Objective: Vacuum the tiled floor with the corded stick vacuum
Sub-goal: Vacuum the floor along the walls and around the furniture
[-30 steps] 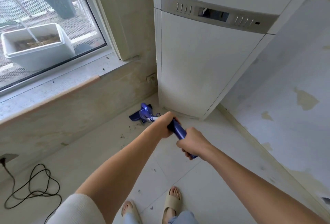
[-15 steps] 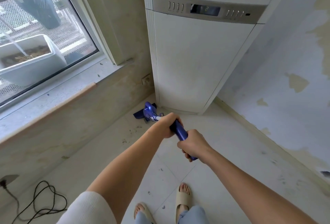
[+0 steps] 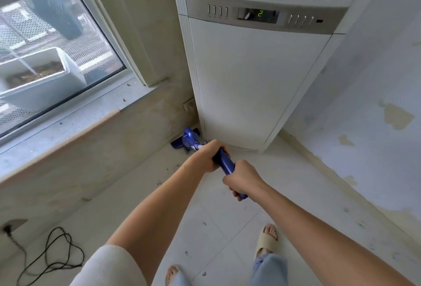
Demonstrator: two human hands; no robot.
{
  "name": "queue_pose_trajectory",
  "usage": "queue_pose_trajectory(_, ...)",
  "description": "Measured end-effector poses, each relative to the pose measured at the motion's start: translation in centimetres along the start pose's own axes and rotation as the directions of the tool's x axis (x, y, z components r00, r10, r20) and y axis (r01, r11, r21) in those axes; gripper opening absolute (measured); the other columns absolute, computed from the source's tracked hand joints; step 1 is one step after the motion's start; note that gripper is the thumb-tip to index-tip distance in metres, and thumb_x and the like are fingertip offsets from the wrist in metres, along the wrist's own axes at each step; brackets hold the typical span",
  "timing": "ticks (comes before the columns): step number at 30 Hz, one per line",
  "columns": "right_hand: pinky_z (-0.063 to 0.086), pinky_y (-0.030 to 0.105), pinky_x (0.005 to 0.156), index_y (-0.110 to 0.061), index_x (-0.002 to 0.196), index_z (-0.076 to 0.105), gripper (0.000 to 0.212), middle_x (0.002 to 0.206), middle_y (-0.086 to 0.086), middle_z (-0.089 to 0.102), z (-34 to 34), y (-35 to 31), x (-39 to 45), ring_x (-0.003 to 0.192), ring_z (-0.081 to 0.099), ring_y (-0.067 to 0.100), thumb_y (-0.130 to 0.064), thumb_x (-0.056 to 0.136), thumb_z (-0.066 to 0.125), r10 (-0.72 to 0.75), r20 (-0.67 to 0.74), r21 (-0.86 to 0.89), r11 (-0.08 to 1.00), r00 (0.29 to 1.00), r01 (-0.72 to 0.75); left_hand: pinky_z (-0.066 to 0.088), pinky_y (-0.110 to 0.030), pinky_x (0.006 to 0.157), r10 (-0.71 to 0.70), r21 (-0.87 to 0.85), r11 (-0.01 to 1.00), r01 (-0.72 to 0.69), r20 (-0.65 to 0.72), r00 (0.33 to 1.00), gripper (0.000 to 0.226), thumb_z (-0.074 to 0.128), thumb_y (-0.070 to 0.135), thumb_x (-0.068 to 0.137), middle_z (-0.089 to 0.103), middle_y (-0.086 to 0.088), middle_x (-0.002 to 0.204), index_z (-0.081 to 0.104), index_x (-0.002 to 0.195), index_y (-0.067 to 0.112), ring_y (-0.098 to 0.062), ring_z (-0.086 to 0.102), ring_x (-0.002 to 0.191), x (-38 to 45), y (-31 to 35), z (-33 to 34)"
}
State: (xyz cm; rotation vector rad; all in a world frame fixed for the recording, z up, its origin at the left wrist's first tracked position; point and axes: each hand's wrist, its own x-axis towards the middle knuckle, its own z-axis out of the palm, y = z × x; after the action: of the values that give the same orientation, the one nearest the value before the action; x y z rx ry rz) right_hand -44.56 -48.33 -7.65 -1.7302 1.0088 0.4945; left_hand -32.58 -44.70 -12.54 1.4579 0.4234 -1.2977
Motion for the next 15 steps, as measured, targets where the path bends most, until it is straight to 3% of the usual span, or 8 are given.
queue_pose_trajectory(8, 0.044, 0.023, 0.042, -0.005, 0.107, 0.047, 0.023, 0.072, 0.011, 0.056, -11.2, -1.2, 5.8, 0.048, 0.052, 0.018, 0.000, 0.085, 0.049, -0.033, 0.131, -0.151, 0.987, 0.991, 0.053, 0.042, -0.025, 0.057, 0.034, -0.131, 0.990, -0.051, -0.131, 0.991, 0.020, 0.044, -0.001, 0.085, 0.046, -0.006, 0.061, 0.044, 0.067, 0.007, -0.017, 0.045, 0.056, 2.9, 4.6, 8.5)
queue_pose_trajectory(15, 0.044, 0.024, 0.044, -0.005, 0.104, 0.044, 0.020, 0.078, 0.012, 0.053, -11.5, 0.8, 5.5, 0.049, 0.050, 0.018, 0.000, 0.085, 0.048, 0.034, 0.267, -0.141, 0.990, 0.963, 0.004, 0.039, -0.026, 0.052, -0.002, -0.105, 0.994, -0.022, -0.227, 0.974, 0.023, 0.041, -0.002, 0.083, 0.045, -0.008, 0.056, 0.042, 0.061, 0.005, -0.020, 0.044, 0.054, 3.1, 3.0, 9.7)
